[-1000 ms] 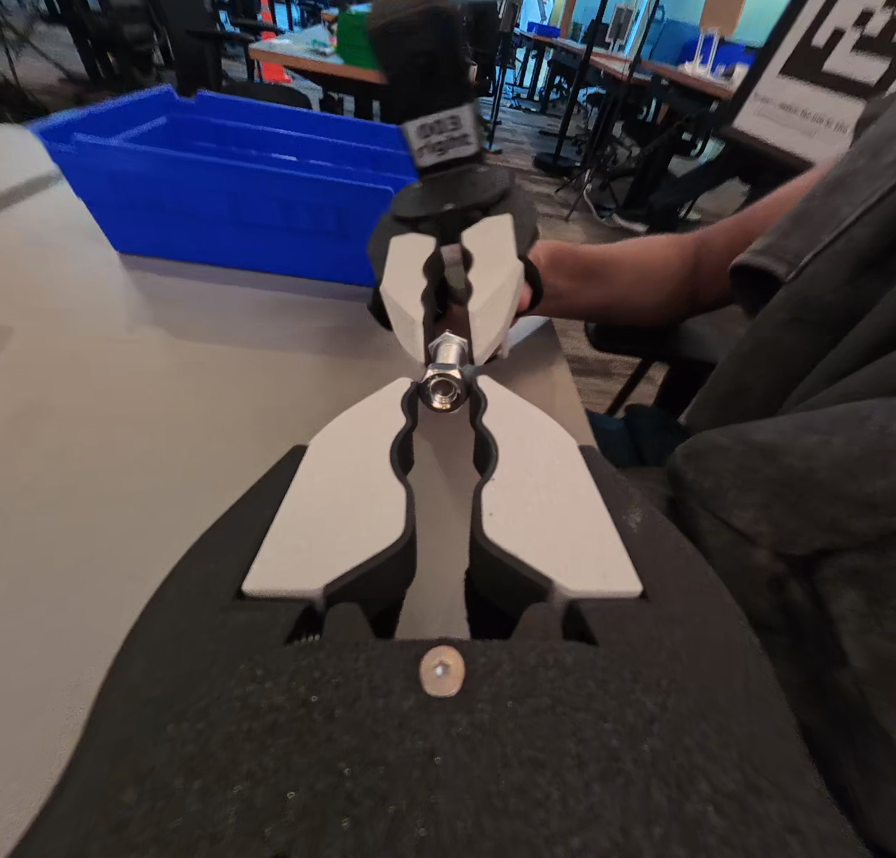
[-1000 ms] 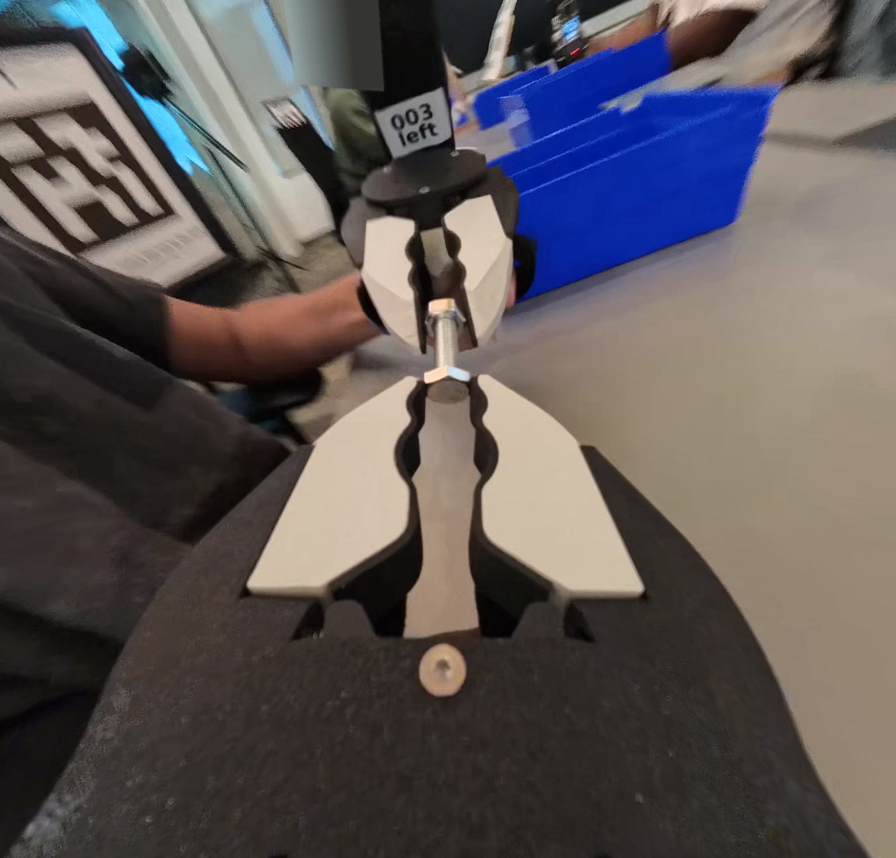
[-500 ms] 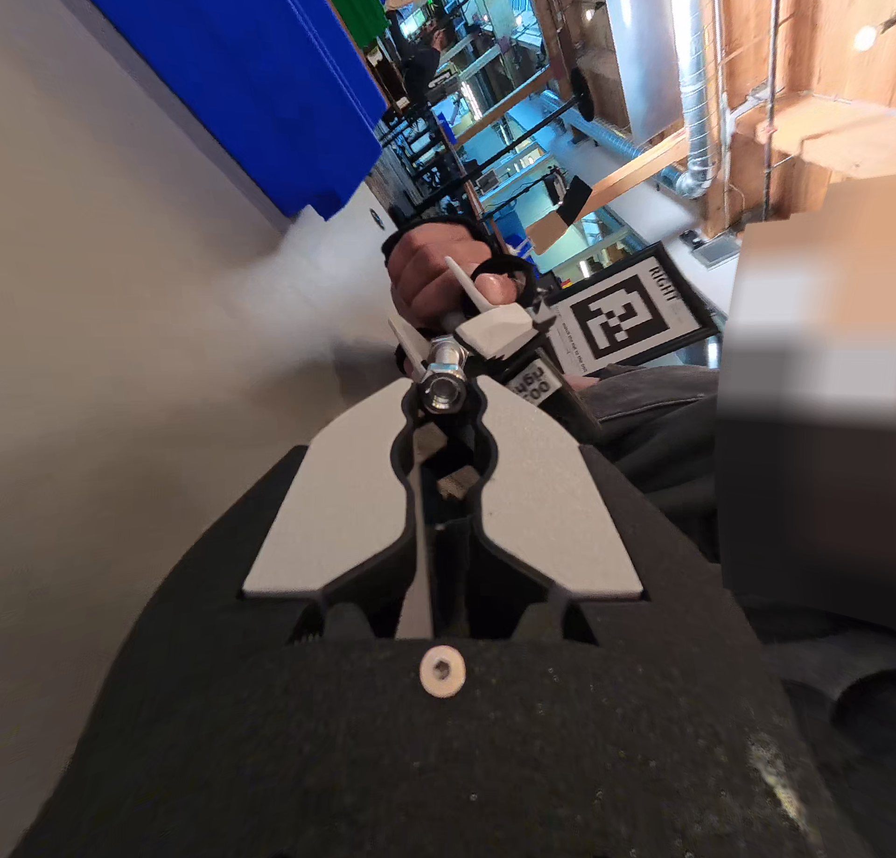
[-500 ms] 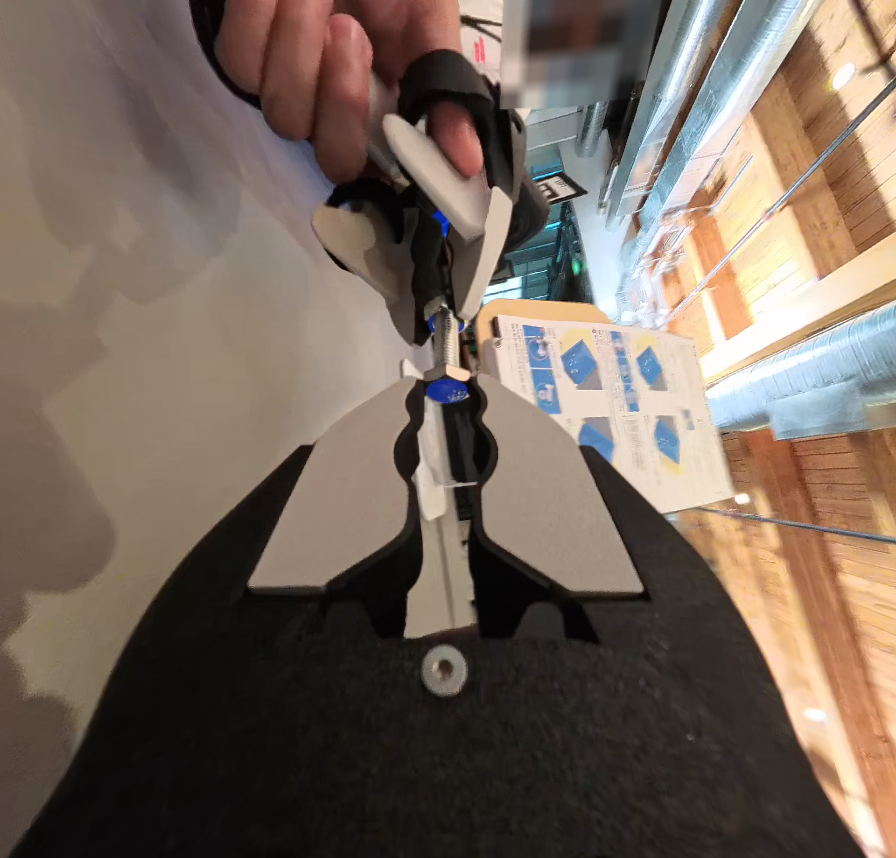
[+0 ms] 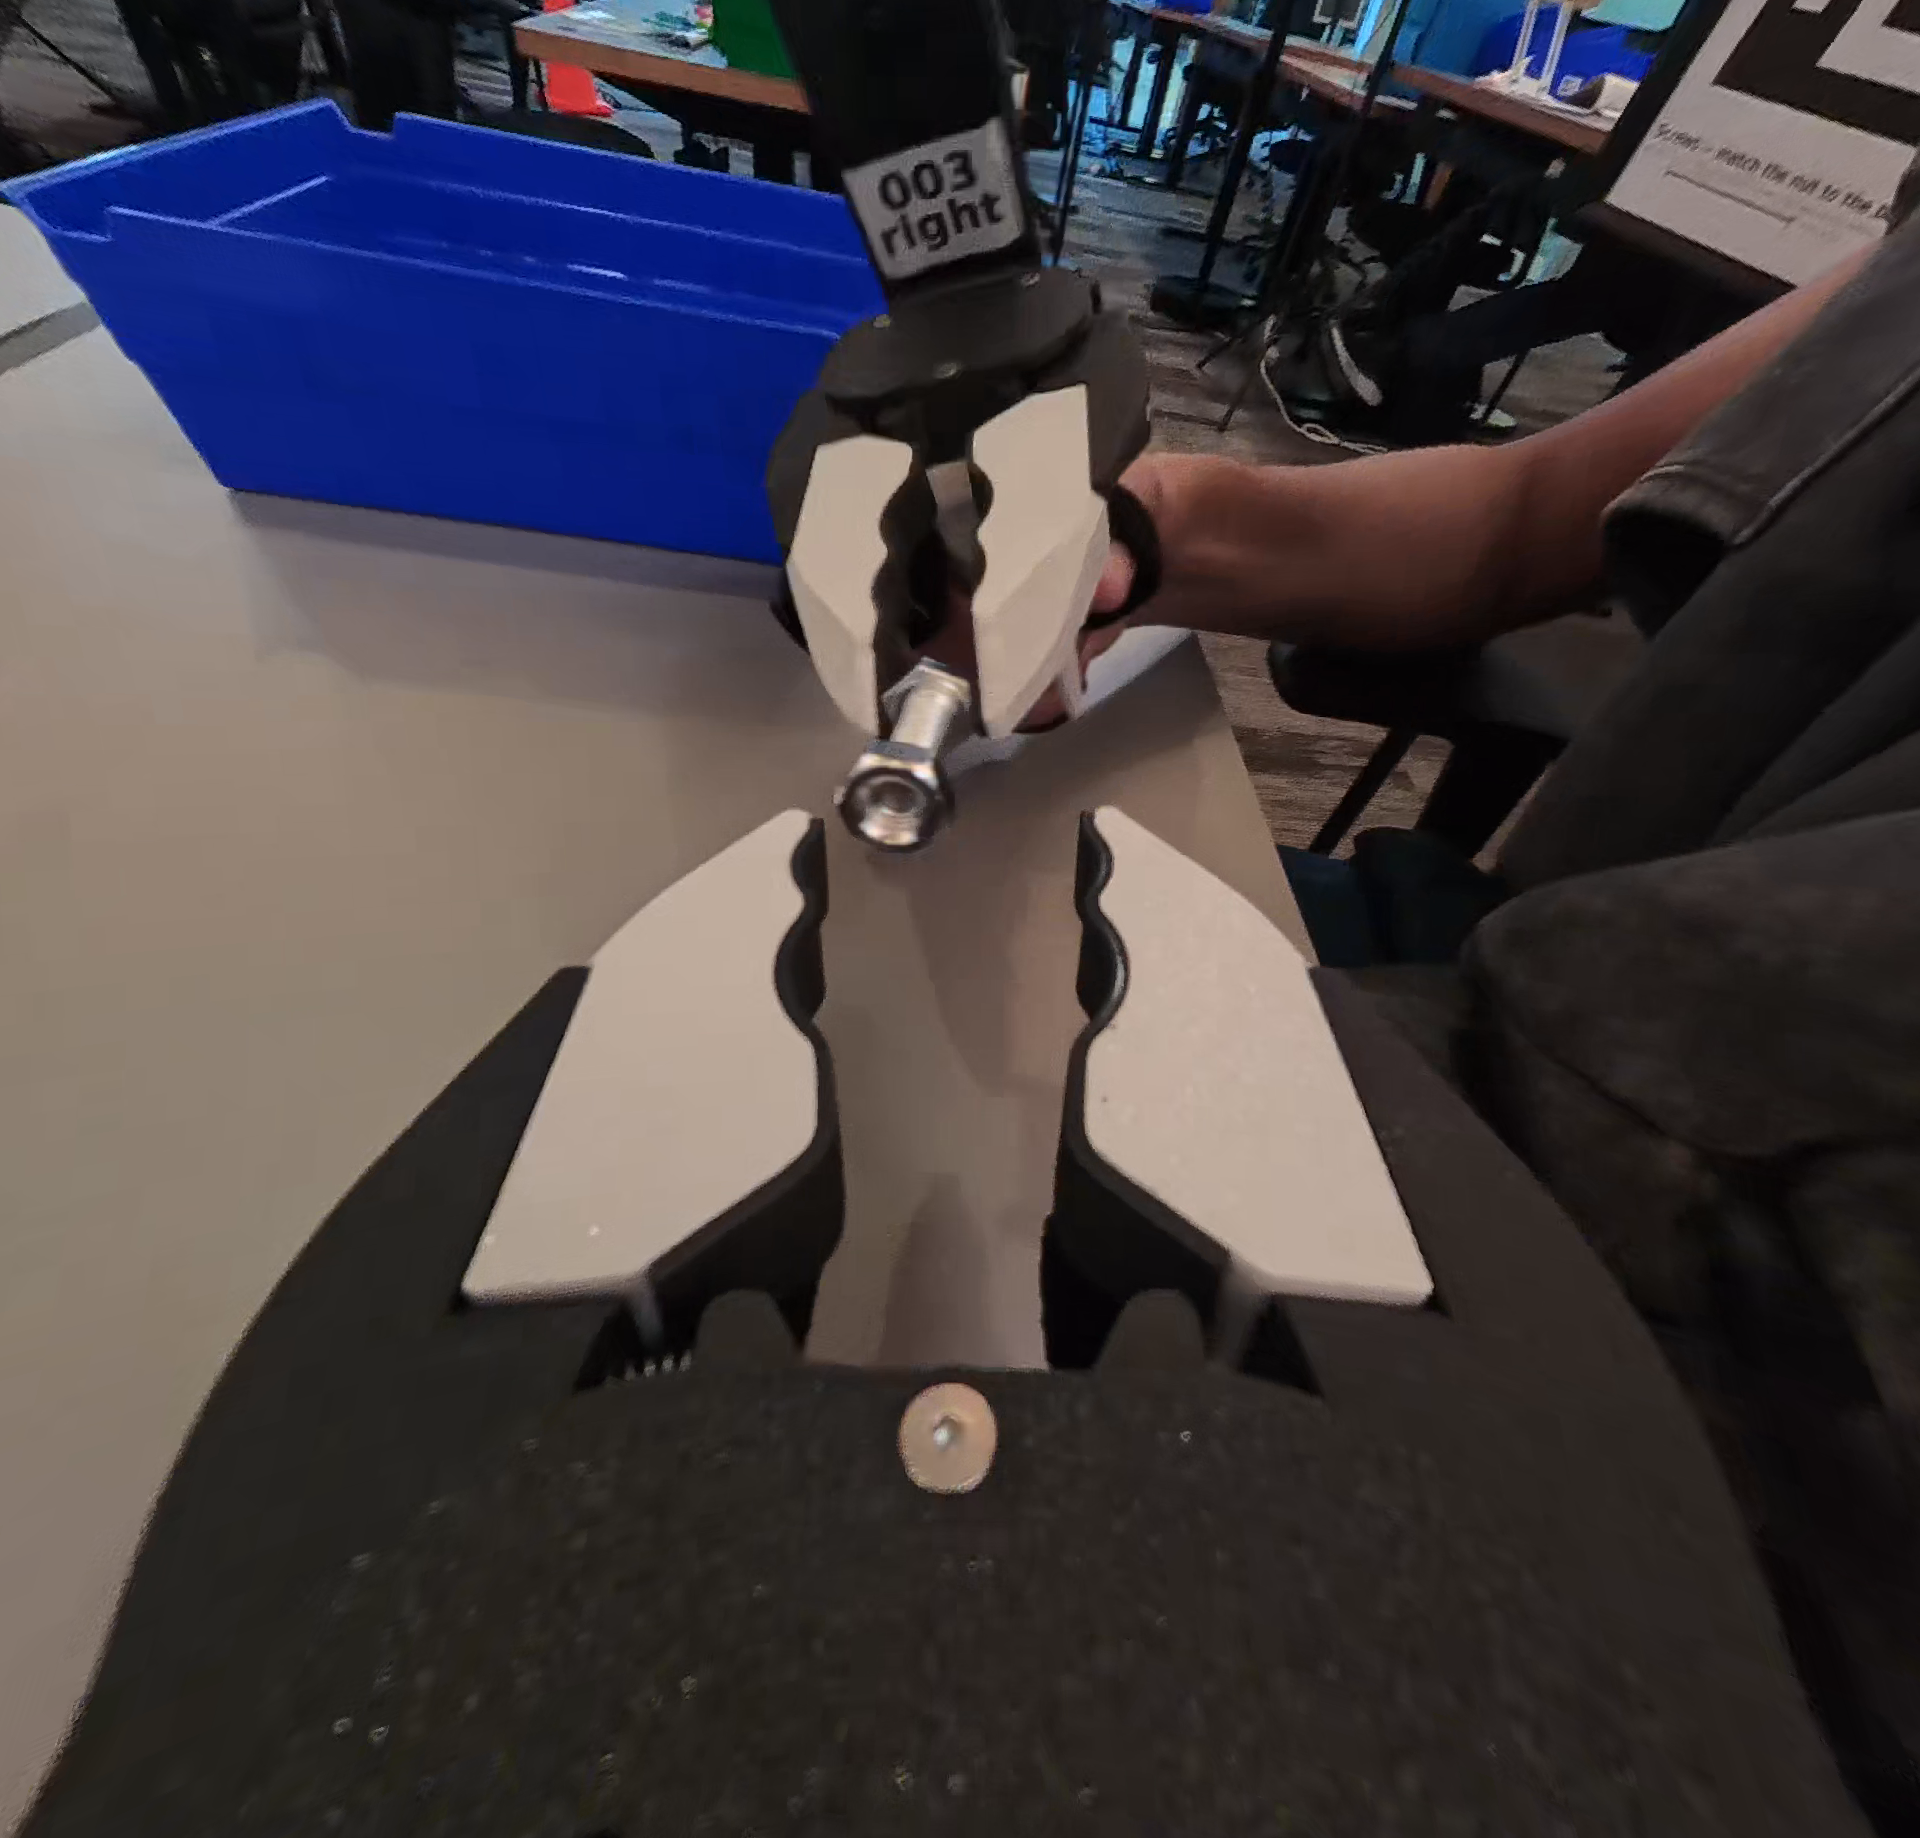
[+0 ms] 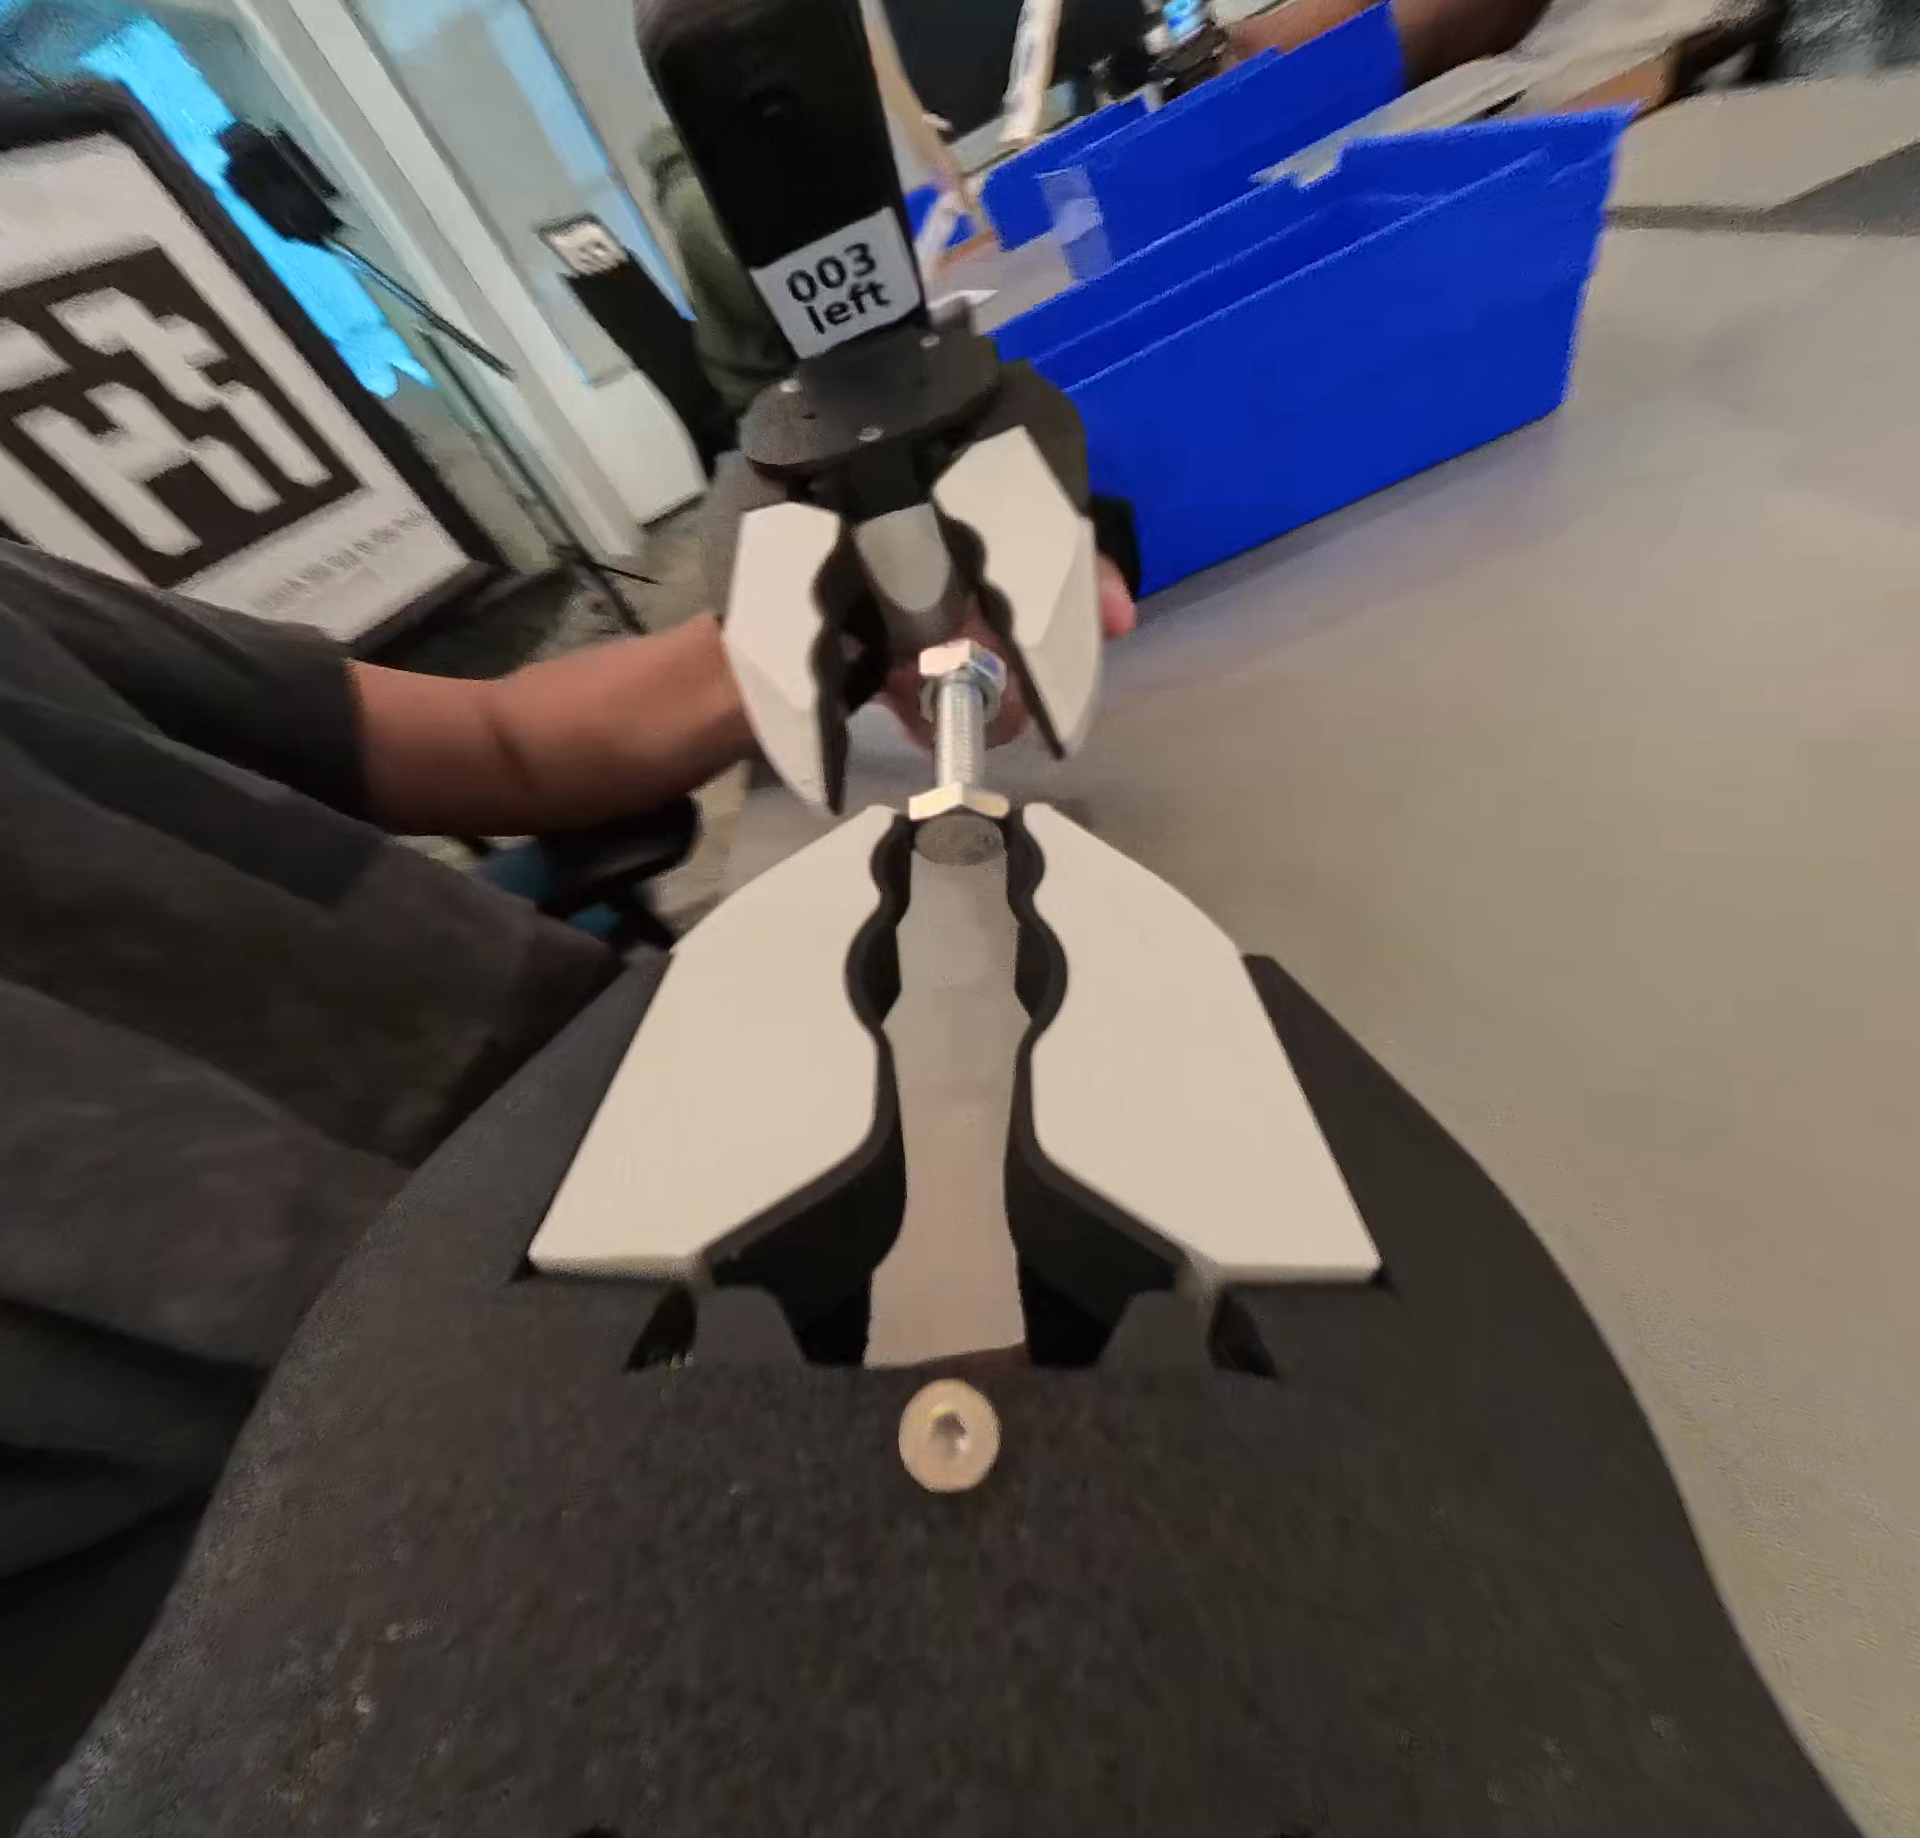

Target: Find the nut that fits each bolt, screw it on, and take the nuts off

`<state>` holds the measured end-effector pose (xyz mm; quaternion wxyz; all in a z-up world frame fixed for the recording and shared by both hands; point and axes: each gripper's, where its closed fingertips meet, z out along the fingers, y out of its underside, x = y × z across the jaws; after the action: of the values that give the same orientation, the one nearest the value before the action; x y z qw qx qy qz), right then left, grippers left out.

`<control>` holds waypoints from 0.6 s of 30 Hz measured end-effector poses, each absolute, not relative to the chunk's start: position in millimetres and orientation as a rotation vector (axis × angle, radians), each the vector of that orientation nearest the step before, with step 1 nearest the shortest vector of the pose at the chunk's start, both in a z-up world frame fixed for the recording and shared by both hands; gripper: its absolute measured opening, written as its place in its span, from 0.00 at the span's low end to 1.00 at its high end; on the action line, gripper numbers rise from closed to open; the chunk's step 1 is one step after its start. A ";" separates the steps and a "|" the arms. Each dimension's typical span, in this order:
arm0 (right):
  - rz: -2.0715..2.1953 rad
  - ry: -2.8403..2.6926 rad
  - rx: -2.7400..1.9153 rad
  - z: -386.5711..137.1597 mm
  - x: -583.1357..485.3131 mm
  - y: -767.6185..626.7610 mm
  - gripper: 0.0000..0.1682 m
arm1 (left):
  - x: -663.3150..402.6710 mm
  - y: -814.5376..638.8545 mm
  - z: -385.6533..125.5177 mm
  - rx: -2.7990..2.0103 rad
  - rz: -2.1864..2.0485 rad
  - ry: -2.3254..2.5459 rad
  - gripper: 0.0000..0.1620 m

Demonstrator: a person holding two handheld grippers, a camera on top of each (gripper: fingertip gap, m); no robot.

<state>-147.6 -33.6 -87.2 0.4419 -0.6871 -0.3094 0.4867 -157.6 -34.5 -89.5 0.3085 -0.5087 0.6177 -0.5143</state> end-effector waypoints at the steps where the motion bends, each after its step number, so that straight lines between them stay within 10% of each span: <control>1: 1.281 -0.770 -1.708 -86.5 -149.3 -37.7 0.11 | -157.4 -33.7 -88.4 -1.337 -1.352 1.625 0.27; 10: 1.351 -0.786 -1.697 -86.9 -157.6 -44.7 0.11 | -160.7 -41.5 -81.4 -1.301 -1.421 1.639 0.13; 18: 0.063 -1.163 -1.339 -88.0 -145.2 -27.8 0.11 | -153.5 -32.4 -81.7 -1.692 -1.770 1.452 0.12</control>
<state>-145.2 -27.8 -88.0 0.6313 -0.5851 -0.5082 0.0277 -153.5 -32.4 -81.7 0.1468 -0.5879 0.5047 -0.6150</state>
